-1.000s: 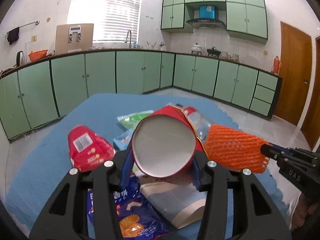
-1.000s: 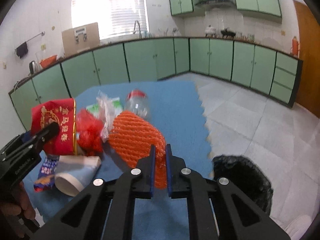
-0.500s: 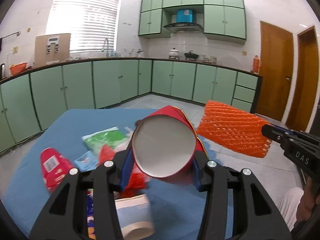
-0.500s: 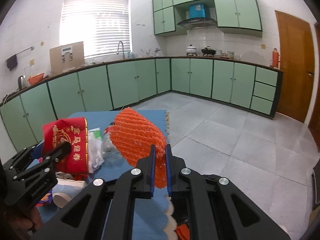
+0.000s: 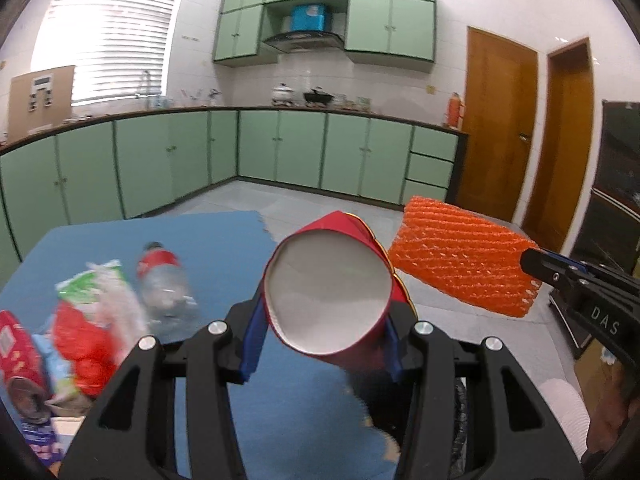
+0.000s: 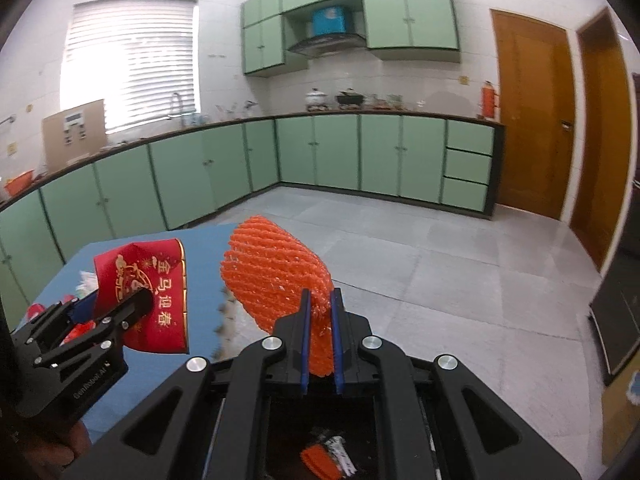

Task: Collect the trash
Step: 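Carry the red cup and orange net over the bin and release both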

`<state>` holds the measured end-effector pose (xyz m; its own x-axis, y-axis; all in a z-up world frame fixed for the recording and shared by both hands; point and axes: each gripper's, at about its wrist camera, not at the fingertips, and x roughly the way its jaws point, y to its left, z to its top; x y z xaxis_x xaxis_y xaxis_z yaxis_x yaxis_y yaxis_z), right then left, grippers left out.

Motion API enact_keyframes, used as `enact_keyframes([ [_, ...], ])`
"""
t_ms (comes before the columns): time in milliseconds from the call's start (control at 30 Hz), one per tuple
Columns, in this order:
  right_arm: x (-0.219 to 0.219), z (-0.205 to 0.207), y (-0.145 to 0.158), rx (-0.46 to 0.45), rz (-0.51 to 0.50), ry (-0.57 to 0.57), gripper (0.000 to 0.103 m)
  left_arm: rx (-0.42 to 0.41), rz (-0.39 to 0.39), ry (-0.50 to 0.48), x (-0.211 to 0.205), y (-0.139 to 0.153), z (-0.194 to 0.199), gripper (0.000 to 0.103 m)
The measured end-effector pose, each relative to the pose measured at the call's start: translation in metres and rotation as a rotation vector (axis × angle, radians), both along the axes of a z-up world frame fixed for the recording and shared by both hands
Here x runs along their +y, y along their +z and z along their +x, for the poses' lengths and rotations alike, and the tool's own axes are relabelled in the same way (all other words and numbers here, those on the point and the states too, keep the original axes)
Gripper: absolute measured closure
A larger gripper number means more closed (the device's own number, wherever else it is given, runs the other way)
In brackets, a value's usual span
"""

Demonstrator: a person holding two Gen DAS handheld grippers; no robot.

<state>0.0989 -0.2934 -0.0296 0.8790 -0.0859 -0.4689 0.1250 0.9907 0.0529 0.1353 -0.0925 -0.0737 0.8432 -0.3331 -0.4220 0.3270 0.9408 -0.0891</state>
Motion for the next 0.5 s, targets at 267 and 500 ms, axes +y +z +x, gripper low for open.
enact_keyframes([
  [267,-0.031,0.005,-0.028,0.06,0.023,-0.059,0.094,0.047,0.022,-0.083,-0.036,-0.027,0.026,0.045],
  [500,-0.037,0.014,-0.048,0.11,0.038,-0.064,0.094,0.064,0.017,-0.063,-0.028,-0.033,0.033,0.037],
])
